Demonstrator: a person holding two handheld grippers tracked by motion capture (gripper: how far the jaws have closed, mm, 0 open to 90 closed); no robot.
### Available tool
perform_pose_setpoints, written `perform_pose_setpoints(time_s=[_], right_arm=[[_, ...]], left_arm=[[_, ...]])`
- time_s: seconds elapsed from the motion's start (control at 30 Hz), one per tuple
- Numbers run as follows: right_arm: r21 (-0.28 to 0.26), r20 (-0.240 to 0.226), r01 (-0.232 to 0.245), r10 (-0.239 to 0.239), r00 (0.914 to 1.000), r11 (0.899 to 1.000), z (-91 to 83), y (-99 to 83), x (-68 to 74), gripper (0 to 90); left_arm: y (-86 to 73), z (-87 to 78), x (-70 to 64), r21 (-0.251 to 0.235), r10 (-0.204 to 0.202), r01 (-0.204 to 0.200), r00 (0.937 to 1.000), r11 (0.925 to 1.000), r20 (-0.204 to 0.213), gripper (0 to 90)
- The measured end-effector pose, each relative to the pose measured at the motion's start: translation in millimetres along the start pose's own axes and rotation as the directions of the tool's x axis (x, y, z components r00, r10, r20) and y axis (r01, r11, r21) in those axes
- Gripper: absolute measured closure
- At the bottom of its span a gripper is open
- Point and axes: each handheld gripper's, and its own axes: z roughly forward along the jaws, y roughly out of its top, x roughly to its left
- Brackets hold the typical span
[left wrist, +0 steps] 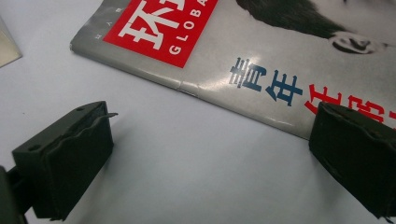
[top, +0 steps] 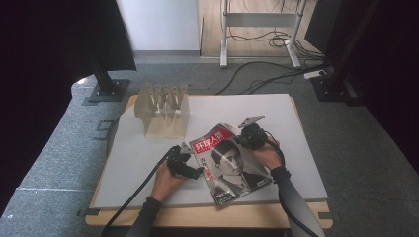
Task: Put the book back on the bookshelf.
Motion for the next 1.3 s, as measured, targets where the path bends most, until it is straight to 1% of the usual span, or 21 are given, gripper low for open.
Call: perform_pose_setpoints(time_s=[0.1,0.17,0.2,0.23,0.3,0.33,0.37,0.43,0.53,0.63,0.67,0.77,0.87,0.9,0.97,1.0,1.07,1.13,1.2,1.23,1.3], right_arm=[[-0.027,-0.018,0.012,-0.012,0.9998,1.000,-11.1,4.1,5.0,84.7],[-0.040,-0.027,0.020,-0.021,0.9994,0.999,-18.3,6.2,8.0,84.9],[-0.046,-0.029,0.027,-0.028,0.9992,0.999,-21.9,7.3,9.4,85.0],[-0.054,-0.036,0.030,-0.031,0.9989,0.998,-25.3,8.2,10.6,85.0],[-0.071,-0.050,0.037,-0.040,0.9980,0.997,-31.6,9.8,11.9,85.1],[-0.077,-0.055,0.034,-0.039,0.9978,0.996,-34.3,10.6,12.4,85.2],[-0.081,-0.056,0.036,-0.040,0.9977,0.996,-36.8,11.4,12.7,85.2],[-0.092,-0.057,0.038,-0.044,0.9974,0.995,-41.3,12.8,13.8,85.4],[-0.106,-0.064,0.041,-0.048,0.9968,0.993,-47.7,15.2,15.8,85.5],[-0.119,-0.062,0.048,-0.055,0.9965,0.992,-55.2,18.2,18.8,85.6],[-0.125,-0.060,0.052,-0.060,0.9964,0.991,-58.8,19.5,20.4,85.6],[-0.140,-0.060,0.064,-0.073,0.9955,0.988,-66.6,22.1,23.3,85.6],[-0.154,-0.063,0.073,-0.084,0.9945,0.985,-73.4,24.7,25.0,85.7],[-0.160,-0.066,0.075,-0.087,0.9941,0.984,-74.9,25.3,25.2,85.7],[-0.165,-0.069,0.073,-0.085,0.9940,0.984,-76.7,26.2,25.9,85.7],[-0.166,-0.071,0.075,-0.087,0.9936,0.983,-77.0,26.5,25.9,85.6],[-0.167,-0.069,0.078,-0.090,0.9935,0.983,-77.0,26.7,25.9,85.7],[-0.172,-0.069,0.071,-0.084,0.9941,0.982,-77.5,26.3,24.7,85.7],[-0.178,-0.074,0.063,-0.077,0.9943,0.982,-78.0,25.9,22.6,85.6],[-0.181,-0.077,0.058,-0.073,0.9944,0.982,-78.2,25.6,21.3,85.6],[-0.183,-0.077,0.050,-0.065,0.9949,0.982,-78.2,25.2,19.2,85.5]], left_arm=[[0.0,-0.6,1.0,0.003,0.007,-0.007,1.0000,1.0000,0.007,0.0],[0.6,-2.2,4.3,0.007,0.010,-0.010,0.9997,0.9999,0.024,0.6],[1.2,-3.3,6.4,0.007,0.004,-0.005,0.9994,1.0000,0.034,2.1],[1.9,-4.3,8.7,0.002,-0.015,0.015,0.9988,0.9999,0.047,3.2],[3.9,-5.8,12.9,0.000,-0.044,0.044,0.9980,0.9990,0.046,4.6],[5.1,-6.6,13.9,-0.001,-0.045,0.046,0.9980,0.9990,0.044,5.8],[6.4,-7.3,14.5,-0.004,-0.049,0.050,0.9974,0.9988,0.053,6.3],[10.1,-9.0,14.6,-0.016,-0.056,0.057,0.9944,0.9982,0.090,6.3],[16.8,-9.9,13.3,-0.031,-0.051,0.055,0.9906,0.9980,0.127,7.2],[25.1,-7.8,12.8,-0.009,-0.023,0.024,0.9913,0.9997,0.129,7.2],[27.3,-6.8,14.1,-0.006,-0.022,0.023,0.9902,0.9997,0.138,7.5],[32.3,-3.4,17.7,-0.001,-0.035,0.036,0.9833,0.9994,0.179,8.5],[36.3,1.1,19.8,-0.007,-0.052,0.055,0.9733,0.9985,0.224,10.1],[37.6,2.1,20.3,-0.005,-0.054,0.057,0.9710,0.9984,0.233,10.2],[39.8,4.0,20.7,-0.012,-0.061,0.067,0.9619,0.9977,0.266,12.1],[41.0,4.1,20.9,-0.015,-0.056,0.063,0.9593,0.9979,0.277,14.0],[43.3,3.5,20.3,-0.010,-0.049,0.054,0.9619,0.9985,0.269,14.1],[45.1,0.8,19.8,-0.021,-0.031,0.037,0.9681,0.9991,0.249,15.5],[47.4,-3.1,20.5,-0.036,-0.031,0.041,0.9690,0.9985,0.245,16.9],[49.0,-5.5,20.4,-0.046,-0.030,0.042,0.9707,0.9981,0.238,17.6],[52.9,-11.3,19.7,-0.057,-0.014,0.027,0.9776,0.9980,0.210,21.8]])
